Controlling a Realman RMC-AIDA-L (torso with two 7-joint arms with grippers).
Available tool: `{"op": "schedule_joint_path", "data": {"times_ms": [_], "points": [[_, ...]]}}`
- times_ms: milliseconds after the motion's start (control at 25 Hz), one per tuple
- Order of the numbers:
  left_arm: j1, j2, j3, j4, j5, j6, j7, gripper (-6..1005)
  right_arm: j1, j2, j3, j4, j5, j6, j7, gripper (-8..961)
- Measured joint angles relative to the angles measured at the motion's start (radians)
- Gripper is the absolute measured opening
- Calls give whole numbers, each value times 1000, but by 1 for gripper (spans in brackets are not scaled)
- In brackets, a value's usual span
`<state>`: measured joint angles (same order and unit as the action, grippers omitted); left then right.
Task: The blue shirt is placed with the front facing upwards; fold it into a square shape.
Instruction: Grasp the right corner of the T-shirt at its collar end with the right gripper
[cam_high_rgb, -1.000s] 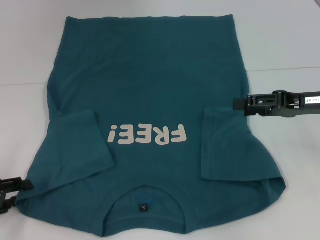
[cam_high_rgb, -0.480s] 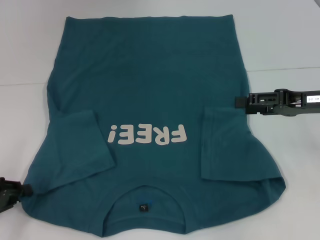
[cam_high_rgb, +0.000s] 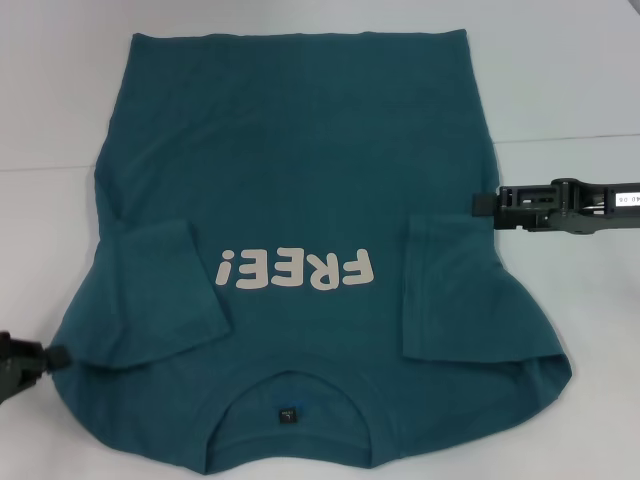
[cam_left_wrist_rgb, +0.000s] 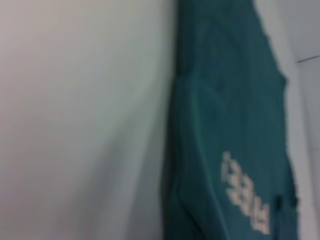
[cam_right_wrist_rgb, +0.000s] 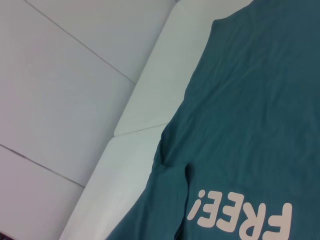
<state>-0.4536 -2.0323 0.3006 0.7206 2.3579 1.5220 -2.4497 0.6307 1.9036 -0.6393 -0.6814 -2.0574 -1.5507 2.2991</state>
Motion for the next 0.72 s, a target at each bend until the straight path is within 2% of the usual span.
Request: {"op": "schedule_joint_path", "data": {"times_ms": [40, 280, 400, 560, 720], "points": [[-3, 3, -10, -5, -12, 16, 12, 6, 0, -2, 2, 2, -2, 0, -1, 760], [-16, 7, -19, -16, -25, 24, 21, 3, 0, -29, -9, 8, -65, -14, 24, 760], [-23, 8, -18, -23, -25, 12, 18, 3, -1, -53, -10, 4, -137, -73, 57, 760], [-29, 9, -13, -24, -25, -7, 15, 3, -21, -99, -2, -19, -235, -158, 128, 761], [-31, 9, -12, -26, -25, -22, 15, 3, -47, -121, 2, -41, -281, -182, 172, 761]]}}
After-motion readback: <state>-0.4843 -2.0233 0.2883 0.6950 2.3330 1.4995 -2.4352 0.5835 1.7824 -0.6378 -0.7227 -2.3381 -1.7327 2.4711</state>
